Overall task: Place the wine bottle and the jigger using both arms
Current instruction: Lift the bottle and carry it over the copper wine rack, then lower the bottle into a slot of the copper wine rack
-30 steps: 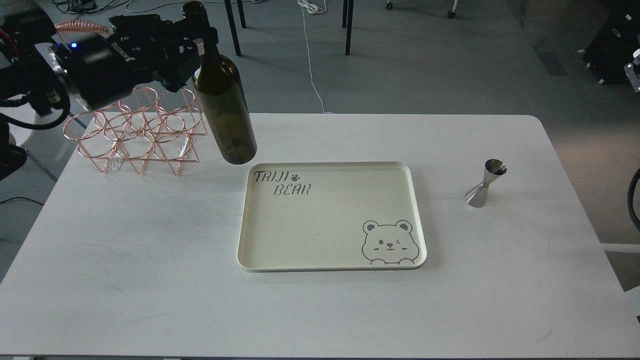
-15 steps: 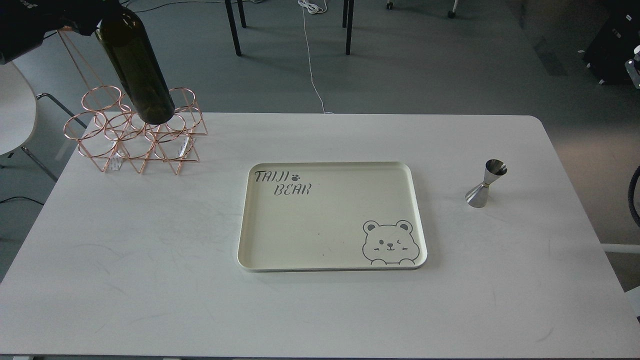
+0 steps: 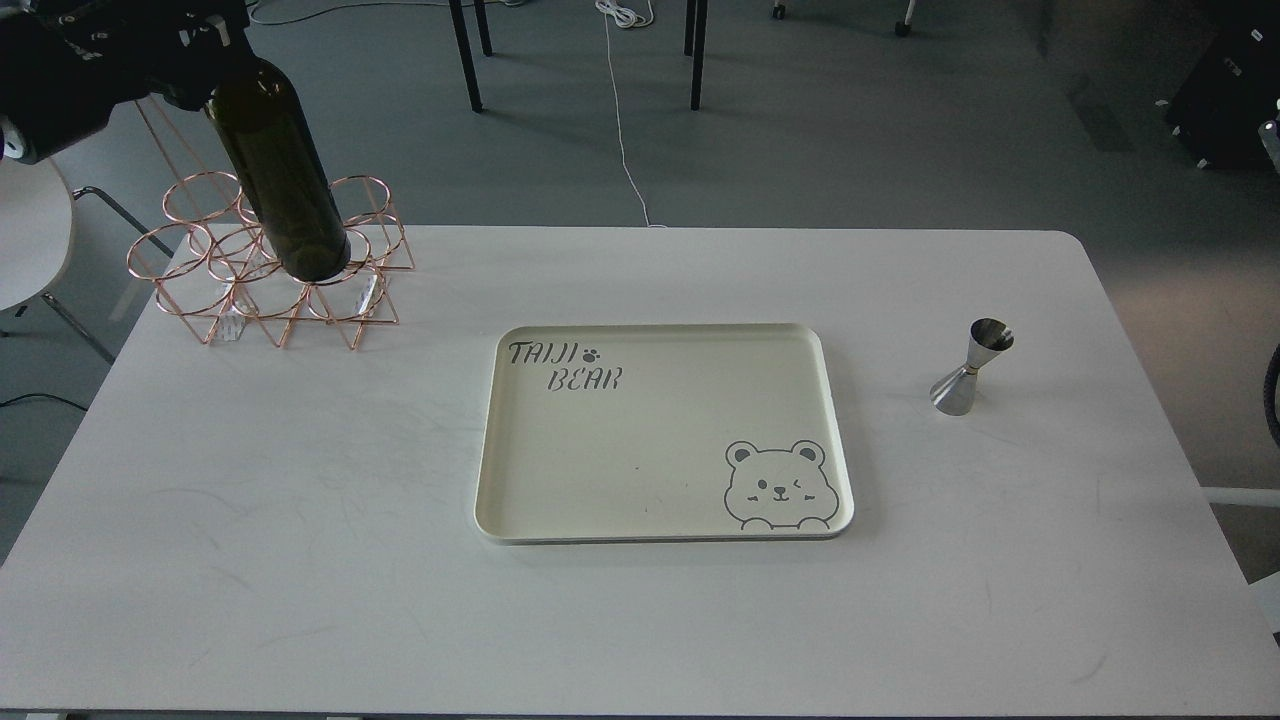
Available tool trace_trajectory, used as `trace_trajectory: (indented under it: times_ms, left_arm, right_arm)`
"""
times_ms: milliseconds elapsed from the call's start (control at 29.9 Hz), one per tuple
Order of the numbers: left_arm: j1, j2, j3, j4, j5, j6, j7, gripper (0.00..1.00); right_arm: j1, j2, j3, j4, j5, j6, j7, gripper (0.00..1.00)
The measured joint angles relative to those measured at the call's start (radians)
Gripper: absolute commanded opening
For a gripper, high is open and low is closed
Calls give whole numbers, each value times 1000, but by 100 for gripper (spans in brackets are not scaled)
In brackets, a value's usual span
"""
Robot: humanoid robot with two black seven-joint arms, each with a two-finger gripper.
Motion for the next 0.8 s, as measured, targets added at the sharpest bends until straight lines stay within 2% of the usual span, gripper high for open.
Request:
trace_trajectory:
  times_ms: [335, 803]
  left_arm:
    - [0, -34, 1, 6, -1, 3, 6, 17]
    - [10, -78, 37, 81, -1, 3, -2, 20]
  right_arm:
    - [1, -2, -1, 0, 0, 0, 0, 99]
    - [-3, -2, -3, 0, 0, 0, 0, 99]
